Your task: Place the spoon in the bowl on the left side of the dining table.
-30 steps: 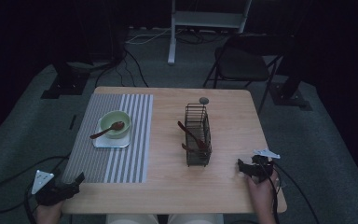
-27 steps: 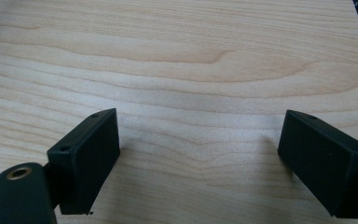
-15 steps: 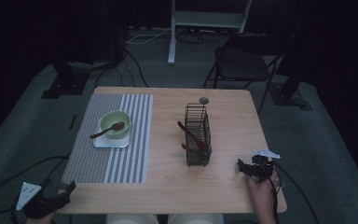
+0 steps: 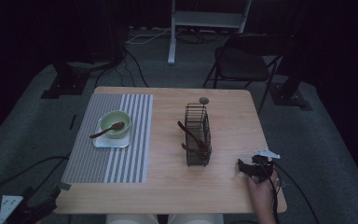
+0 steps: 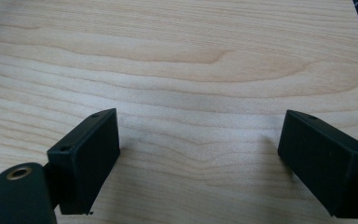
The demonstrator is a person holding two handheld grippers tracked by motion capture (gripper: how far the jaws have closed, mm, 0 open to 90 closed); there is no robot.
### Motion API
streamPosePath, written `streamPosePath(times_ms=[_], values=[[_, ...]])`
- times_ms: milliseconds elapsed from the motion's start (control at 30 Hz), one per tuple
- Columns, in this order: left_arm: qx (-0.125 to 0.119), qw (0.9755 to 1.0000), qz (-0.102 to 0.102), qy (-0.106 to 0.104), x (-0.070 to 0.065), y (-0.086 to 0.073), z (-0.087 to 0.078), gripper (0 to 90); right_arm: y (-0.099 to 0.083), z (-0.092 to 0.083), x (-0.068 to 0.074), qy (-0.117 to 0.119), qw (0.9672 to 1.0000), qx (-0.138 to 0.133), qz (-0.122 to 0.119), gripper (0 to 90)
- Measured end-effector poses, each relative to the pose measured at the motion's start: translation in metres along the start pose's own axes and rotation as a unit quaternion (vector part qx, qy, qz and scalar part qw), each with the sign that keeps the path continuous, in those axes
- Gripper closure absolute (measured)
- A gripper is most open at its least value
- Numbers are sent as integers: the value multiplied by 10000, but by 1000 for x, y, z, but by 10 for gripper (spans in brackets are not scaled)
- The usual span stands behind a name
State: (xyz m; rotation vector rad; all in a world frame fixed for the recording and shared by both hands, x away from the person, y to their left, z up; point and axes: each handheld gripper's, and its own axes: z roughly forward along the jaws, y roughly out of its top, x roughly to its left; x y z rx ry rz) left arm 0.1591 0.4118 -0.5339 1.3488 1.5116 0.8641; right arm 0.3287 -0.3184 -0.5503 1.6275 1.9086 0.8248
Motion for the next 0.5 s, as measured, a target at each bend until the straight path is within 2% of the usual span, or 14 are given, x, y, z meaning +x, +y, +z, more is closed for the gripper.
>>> streamPosePath(times_ms=[33, 133, 200, 300, 433, 500], values=[[-10, 9999, -68, 73, 2, -1, 0, 10, 0, 0, 0, 0, 10000, 0, 1, 118], [2, 9995, -298, 48, 7, -2, -1, 10, 0, 0, 0, 1, 10000, 0, 0, 119], [69, 9992, -368, 142, 8, -4, 1, 10, 0, 0, 0, 1, 10000, 0, 1, 119], [39, 9980, -623, 60, 12, -5, 2, 10, 0, 0, 0, 2, 10000, 1, 1, 118], [158, 9978, -642, 63, 11, -6, 5, 10, 0, 0, 0, 1, 10000, 0, 1, 118], [259, 9981, -557, 22, 9, -6, 7, 10, 0, 0, 0, 1, 10000, 1, 1, 118]])
